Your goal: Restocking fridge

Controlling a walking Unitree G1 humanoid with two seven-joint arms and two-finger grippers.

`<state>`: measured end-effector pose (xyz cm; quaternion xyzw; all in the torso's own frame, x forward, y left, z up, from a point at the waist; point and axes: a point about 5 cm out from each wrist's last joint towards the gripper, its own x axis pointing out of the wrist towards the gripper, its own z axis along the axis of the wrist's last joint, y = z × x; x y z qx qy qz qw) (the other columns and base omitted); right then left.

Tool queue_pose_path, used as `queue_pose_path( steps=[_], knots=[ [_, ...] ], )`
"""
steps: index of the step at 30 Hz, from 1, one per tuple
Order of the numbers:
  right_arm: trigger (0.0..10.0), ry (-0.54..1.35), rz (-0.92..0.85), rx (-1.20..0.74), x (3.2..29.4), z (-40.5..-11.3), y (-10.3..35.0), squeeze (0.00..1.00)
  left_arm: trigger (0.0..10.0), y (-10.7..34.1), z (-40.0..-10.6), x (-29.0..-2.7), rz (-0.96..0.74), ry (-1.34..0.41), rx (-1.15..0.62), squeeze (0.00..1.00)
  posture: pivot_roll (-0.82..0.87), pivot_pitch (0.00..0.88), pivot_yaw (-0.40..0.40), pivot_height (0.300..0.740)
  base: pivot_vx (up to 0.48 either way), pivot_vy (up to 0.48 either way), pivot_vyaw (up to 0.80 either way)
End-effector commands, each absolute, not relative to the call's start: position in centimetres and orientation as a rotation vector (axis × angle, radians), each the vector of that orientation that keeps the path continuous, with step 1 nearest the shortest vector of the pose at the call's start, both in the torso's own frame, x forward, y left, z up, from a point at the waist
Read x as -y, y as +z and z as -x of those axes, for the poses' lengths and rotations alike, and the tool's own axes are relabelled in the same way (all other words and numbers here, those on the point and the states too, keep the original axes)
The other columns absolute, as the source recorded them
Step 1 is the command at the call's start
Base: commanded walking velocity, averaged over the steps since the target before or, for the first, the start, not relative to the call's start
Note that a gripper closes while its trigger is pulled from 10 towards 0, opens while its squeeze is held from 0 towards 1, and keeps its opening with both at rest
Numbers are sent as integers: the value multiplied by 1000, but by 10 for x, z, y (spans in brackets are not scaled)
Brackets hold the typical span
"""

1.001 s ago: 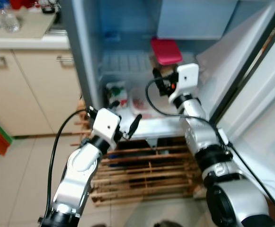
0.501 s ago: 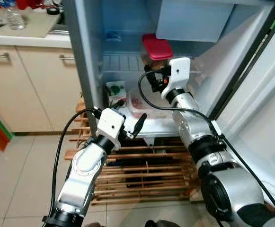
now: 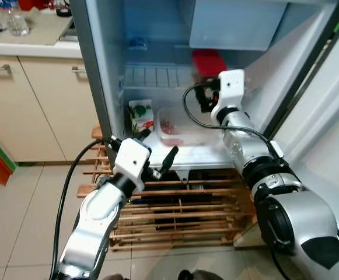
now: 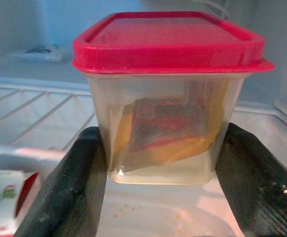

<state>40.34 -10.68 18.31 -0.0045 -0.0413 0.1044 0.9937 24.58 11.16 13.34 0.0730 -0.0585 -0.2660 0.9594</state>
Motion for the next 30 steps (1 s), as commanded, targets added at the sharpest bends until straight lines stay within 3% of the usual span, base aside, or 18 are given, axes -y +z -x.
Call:
queue_pose_path(
  steps=[1,13,24,25,26,27,30],
  knots=[
    [0,187,11,71,111,-406,185,0,10000,138,-241,-109,-145,-553,121,0,112,106,-92,740,0,0,0],
    [0,63,-5,42,134,-410,189,0,10000,142,-213,-116,-123,-545,48,0,136,205,-71,740,0,0,0],
    [0,-69,-12,-10,161,-410,184,0,10000,144,-205,-119,-117,-547,1,0,124,227,-64,740,0,0,0],
    [9725,-72,-9,-14,161,-410,184,855,10000,144,-205,-119,-117,-548,-2,0,124,227,-64,740,0,0,0],
    [9725,-73,-8,-15,161,-410,184,855,10000,144,-205,-119,-116,-549,-5,0,124,227,-64,740,0,0,0],
    [10000,-82,-4,-14,163,-410,184,1000,10000,144,-204,-118,-116,-550,-7,0,124,227,-64,740,0,0,0],
    [10000,-98,7,-7,165,-411,187,1000,10000,145,-204,-118,-114,-551,-12,0,125,227,-63,740,0,0,0]
  ],
)
